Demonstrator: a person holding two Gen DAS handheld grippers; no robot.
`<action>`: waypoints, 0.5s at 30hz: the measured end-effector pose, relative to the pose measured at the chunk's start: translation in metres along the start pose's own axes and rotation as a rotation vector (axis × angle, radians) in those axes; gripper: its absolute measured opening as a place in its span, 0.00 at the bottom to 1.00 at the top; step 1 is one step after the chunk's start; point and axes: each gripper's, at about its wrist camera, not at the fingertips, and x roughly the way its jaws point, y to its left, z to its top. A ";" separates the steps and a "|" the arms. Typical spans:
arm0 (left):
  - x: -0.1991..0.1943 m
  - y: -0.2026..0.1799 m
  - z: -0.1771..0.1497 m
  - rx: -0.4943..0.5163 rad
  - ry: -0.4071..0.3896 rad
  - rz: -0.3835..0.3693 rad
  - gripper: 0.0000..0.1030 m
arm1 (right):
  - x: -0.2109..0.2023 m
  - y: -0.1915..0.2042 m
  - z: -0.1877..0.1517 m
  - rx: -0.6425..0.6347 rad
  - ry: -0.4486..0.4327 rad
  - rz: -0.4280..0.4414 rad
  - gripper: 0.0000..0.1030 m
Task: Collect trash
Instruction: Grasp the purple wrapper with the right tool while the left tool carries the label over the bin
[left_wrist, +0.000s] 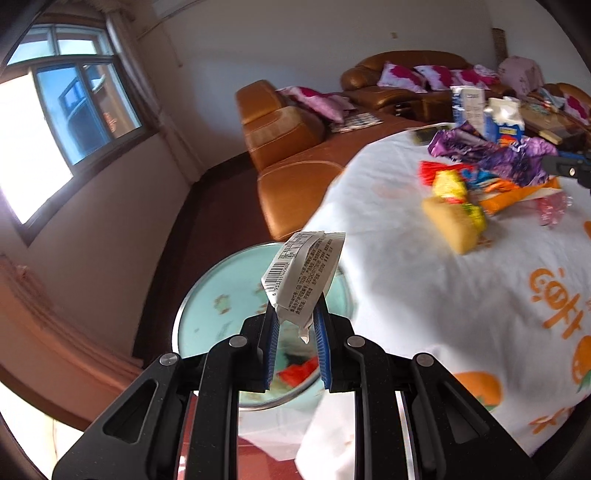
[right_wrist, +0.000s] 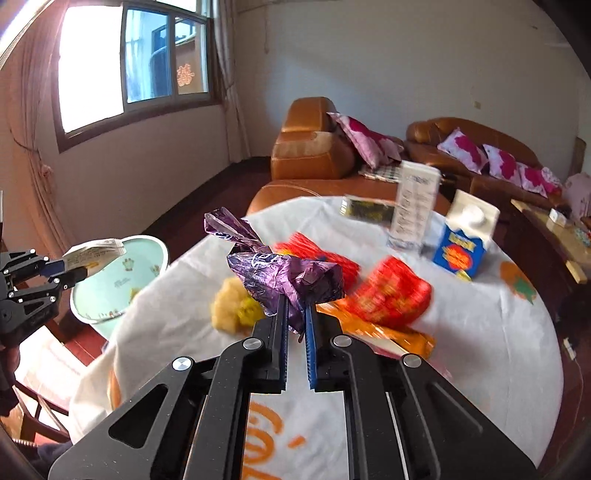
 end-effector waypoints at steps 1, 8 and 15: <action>0.002 0.006 -0.002 -0.005 0.006 0.013 0.18 | 0.003 0.006 0.004 -0.009 -0.004 0.006 0.08; 0.010 0.038 -0.013 -0.044 0.039 0.094 0.18 | 0.028 0.049 0.025 -0.084 -0.007 0.044 0.08; 0.014 0.056 -0.020 -0.060 0.058 0.159 0.18 | 0.053 0.078 0.035 -0.138 -0.007 0.074 0.08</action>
